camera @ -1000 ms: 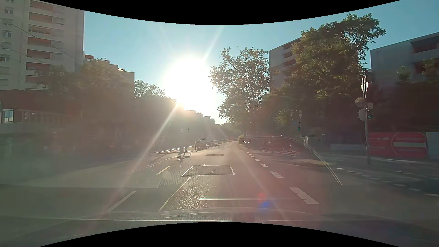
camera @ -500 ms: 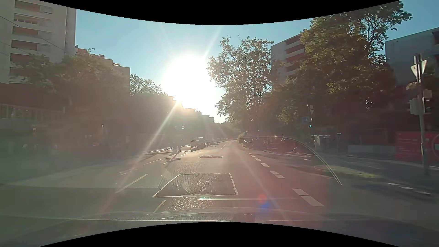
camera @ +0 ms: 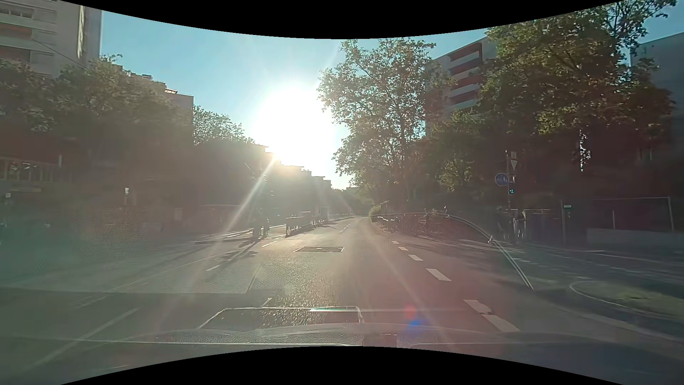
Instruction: Follow the waypoints while adhering to traffic rules and regulations
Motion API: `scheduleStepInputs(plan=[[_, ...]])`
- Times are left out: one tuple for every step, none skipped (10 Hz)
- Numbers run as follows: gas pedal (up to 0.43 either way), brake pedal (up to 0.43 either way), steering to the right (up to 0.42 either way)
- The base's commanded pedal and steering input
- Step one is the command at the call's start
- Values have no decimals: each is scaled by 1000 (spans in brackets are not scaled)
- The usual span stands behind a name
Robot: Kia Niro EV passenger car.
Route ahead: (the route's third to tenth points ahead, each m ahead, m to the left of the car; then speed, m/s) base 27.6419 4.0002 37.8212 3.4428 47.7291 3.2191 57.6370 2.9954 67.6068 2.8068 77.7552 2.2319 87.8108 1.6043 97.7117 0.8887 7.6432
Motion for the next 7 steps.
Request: scheduleStepInputs(plan=[[268,0,9],[268,0,9],[260,0,9],[260,0,9],[240,0,9],[228,0,9],[228,0,6]])
